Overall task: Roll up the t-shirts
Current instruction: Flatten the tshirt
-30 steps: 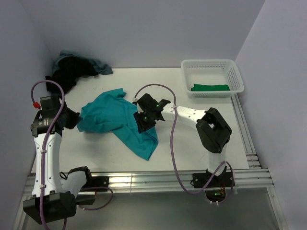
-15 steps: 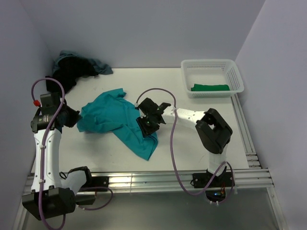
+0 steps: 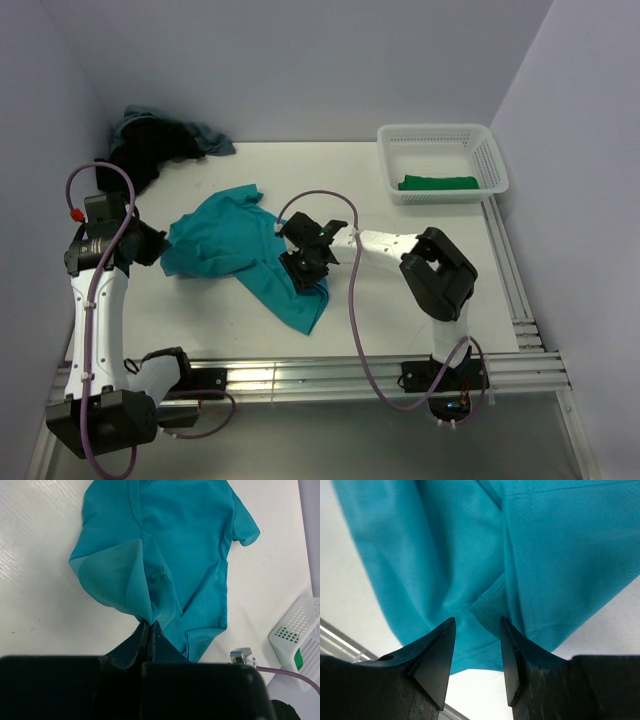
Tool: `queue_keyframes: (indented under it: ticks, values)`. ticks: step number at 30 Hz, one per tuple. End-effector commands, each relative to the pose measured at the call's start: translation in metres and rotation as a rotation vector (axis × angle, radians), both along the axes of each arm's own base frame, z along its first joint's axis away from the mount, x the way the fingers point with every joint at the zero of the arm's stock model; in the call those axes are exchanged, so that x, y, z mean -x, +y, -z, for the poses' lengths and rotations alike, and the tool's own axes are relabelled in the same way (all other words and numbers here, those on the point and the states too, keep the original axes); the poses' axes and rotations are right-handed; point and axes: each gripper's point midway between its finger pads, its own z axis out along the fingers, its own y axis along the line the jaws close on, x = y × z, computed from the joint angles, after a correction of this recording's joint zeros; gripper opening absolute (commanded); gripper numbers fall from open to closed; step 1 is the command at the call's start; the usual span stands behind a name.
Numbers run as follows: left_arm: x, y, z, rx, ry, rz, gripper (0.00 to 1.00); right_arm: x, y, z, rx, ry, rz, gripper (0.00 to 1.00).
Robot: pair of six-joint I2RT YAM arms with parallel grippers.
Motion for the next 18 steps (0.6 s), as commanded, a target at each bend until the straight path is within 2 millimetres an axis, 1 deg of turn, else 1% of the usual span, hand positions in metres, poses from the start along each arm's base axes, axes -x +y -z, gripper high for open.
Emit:
queue_keyframes:
  ticks: [1, 5, 14, 15, 17, 18]
  values:
    - [-0.007, 0.003, -0.015, -0.031, -0.049, 0.010, 0.00, -0.011, 0.000, 0.004, 0.048, -0.037, 0.005, 0.47]
    - [-0.008, 0.003, -0.015, -0.032, -0.048, 0.011, 0.00, -0.016, -0.003, 0.008, 0.073, -0.049, 0.023, 0.46]
    - [-0.010, 0.003, -0.016, -0.030, -0.050, 0.013, 0.00, -0.018, -0.006, 0.018, 0.105, -0.041, 0.034, 0.39]
    - [-0.010, 0.003, -0.016, -0.030, -0.050, 0.013, 0.00, -0.018, -0.006, 0.020, 0.109, -0.041, 0.035, 0.33]
    - [-0.010, 0.003, -0.015, -0.030, -0.043, 0.012, 0.00, -0.018, -0.007, 0.021, 0.117, -0.039, 0.037, 0.26]
    - [-0.010, 0.005, -0.015, -0.033, -0.041, 0.008, 0.00, -0.019, -0.009, 0.022, 0.125, -0.045, 0.046, 0.13]
